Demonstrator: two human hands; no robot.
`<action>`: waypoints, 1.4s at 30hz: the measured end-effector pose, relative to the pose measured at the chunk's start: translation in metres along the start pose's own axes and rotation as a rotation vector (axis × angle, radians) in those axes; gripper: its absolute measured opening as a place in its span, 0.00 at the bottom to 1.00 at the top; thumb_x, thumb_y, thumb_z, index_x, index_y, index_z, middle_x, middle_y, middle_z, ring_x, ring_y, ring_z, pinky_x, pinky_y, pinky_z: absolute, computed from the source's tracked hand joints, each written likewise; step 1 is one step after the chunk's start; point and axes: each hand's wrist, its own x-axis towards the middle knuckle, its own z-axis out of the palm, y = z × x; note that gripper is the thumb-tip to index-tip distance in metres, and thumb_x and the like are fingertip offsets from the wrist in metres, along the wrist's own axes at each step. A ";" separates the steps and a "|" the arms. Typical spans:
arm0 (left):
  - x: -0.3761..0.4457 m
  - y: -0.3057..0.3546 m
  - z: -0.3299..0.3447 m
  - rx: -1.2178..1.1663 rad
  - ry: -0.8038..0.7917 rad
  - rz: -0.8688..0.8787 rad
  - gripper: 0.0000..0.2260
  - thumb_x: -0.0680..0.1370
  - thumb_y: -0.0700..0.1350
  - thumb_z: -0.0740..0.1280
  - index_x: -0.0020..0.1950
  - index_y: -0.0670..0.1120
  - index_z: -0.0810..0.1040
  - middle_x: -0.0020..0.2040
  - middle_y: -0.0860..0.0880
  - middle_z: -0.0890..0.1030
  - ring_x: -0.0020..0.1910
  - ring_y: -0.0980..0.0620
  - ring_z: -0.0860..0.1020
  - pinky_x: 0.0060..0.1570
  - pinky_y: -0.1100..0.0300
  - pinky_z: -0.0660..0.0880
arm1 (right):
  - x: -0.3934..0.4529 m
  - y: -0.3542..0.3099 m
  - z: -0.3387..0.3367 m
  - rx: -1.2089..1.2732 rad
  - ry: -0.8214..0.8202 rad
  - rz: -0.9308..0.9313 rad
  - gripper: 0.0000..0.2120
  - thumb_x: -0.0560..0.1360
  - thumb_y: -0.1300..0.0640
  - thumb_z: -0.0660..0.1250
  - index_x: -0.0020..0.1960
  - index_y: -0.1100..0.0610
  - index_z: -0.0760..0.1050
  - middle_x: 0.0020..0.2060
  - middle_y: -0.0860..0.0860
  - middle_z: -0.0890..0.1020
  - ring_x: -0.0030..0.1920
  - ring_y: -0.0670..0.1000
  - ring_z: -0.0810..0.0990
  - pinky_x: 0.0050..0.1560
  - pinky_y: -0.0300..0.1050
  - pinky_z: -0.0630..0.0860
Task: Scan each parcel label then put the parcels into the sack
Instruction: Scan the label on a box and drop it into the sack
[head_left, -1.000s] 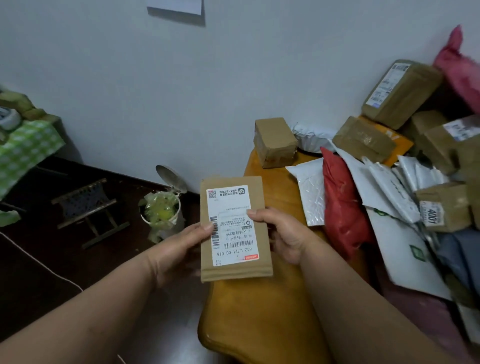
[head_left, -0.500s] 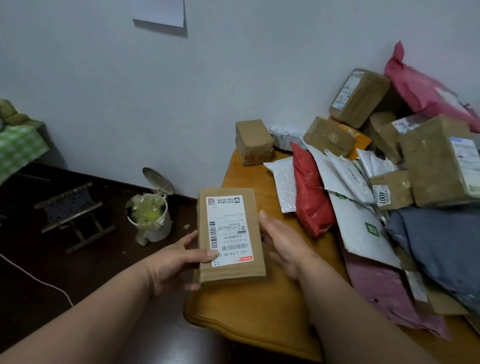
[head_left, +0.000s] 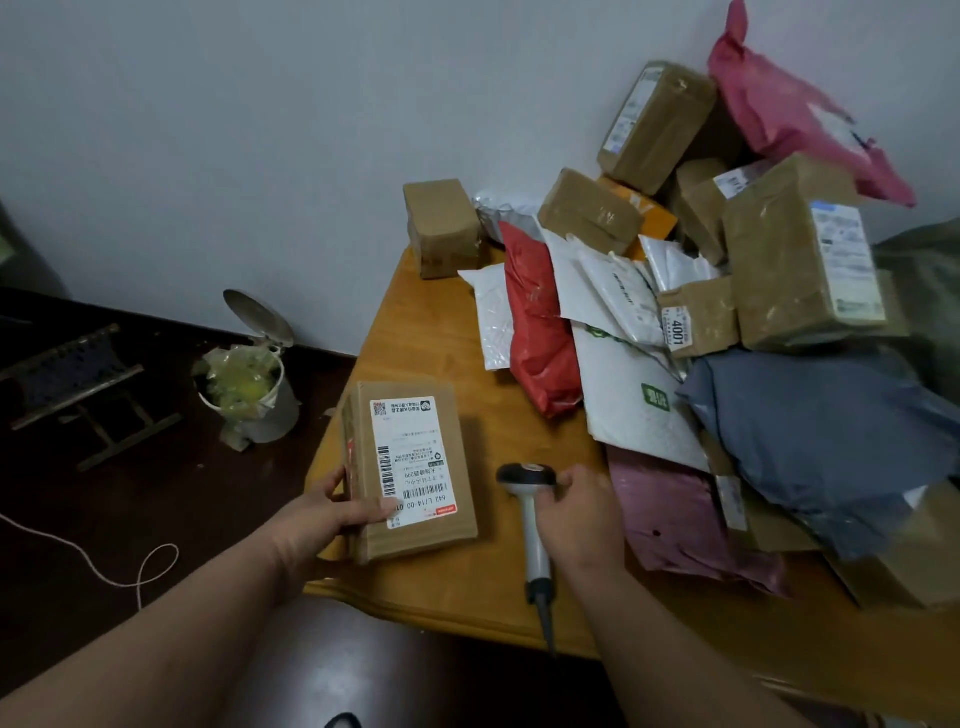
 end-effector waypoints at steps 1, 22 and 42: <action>-0.001 -0.002 0.006 -0.001 0.005 -0.003 0.71 0.38 0.58 0.86 0.79 0.59 0.58 0.62 0.49 0.81 0.62 0.48 0.78 0.52 0.47 0.78 | -0.001 0.008 0.002 -0.022 -0.034 0.055 0.17 0.77 0.45 0.66 0.60 0.54 0.74 0.58 0.54 0.76 0.61 0.57 0.75 0.61 0.53 0.74; -0.022 -0.017 0.007 -0.221 0.146 0.058 0.60 0.48 0.49 0.85 0.77 0.59 0.62 0.63 0.50 0.81 0.60 0.45 0.80 0.54 0.40 0.79 | -0.016 0.010 -0.004 0.735 -0.529 0.300 0.11 0.74 0.60 0.69 0.56 0.52 0.76 0.38 0.55 0.79 0.36 0.52 0.78 0.38 0.47 0.74; -0.065 0.042 -0.028 -0.300 0.111 0.344 0.39 0.60 0.37 0.79 0.65 0.58 0.66 0.51 0.47 0.87 0.49 0.41 0.85 0.61 0.35 0.75 | -0.065 -0.074 -0.057 0.741 -0.803 -0.235 0.13 0.69 0.50 0.71 0.45 0.59 0.75 0.31 0.54 0.78 0.28 0.52 0.76 0.33 0.46 0.76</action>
